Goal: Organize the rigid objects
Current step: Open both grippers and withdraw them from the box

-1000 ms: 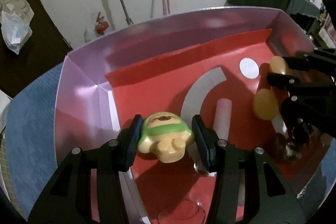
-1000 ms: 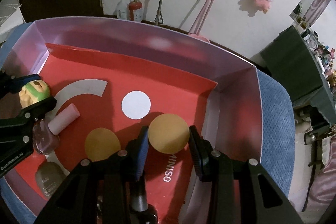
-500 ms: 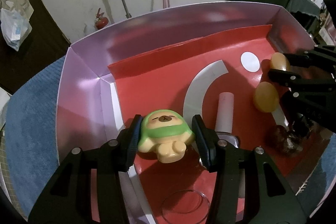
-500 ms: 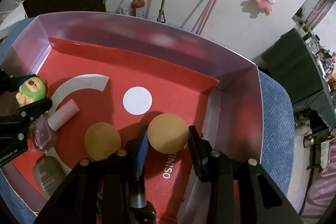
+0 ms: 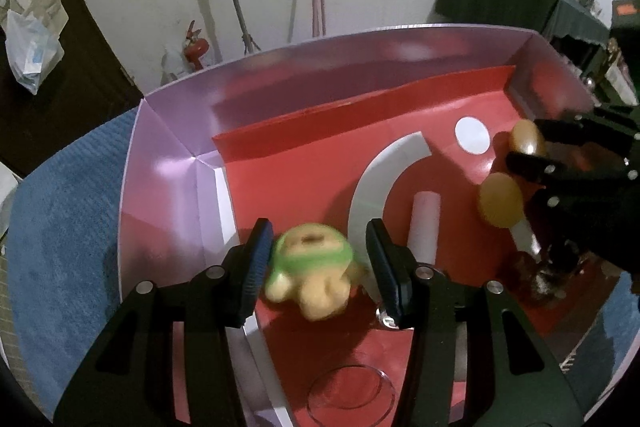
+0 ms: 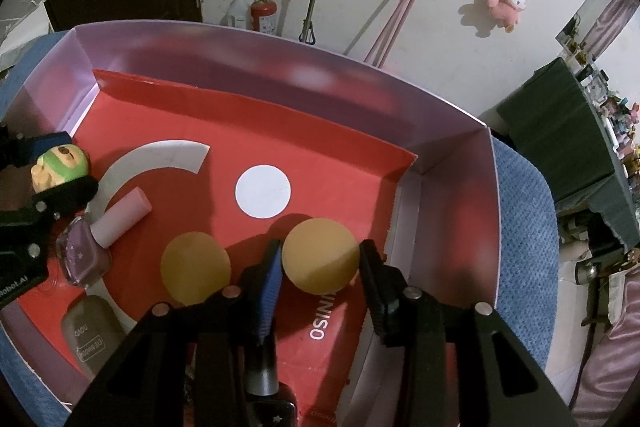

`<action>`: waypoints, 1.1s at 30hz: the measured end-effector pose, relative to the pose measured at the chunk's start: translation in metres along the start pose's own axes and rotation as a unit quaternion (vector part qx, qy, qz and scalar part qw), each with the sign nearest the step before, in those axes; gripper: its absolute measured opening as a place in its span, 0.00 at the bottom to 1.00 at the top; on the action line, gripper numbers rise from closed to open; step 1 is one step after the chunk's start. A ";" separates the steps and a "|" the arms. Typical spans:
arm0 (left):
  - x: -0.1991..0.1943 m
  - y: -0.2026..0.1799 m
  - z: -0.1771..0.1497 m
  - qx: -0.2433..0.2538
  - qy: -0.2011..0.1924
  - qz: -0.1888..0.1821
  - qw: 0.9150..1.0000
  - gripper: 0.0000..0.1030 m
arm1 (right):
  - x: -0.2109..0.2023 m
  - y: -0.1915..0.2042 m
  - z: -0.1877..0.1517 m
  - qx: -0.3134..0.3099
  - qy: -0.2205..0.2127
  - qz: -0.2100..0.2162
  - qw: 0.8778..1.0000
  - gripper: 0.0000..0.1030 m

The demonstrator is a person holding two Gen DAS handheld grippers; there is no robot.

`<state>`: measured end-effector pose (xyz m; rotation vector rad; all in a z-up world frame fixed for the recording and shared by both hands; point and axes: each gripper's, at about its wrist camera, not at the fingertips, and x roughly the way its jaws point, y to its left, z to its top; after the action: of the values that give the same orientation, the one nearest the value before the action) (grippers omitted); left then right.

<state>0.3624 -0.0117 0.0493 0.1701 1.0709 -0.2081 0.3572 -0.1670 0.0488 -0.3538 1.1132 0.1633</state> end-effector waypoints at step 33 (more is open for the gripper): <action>-0.175 -0.015 -0.070 -0.049 -0.217 -0.075 0.972 0.89 | -0.178 -0.007 -0.087 0.004 -0.187 0.052 0.981 0.95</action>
<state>0.2185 0.0055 0.1706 -0.0464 0.6558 -0.3122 0.2077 -0.1967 0.1754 -0.2442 0.7602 0.3049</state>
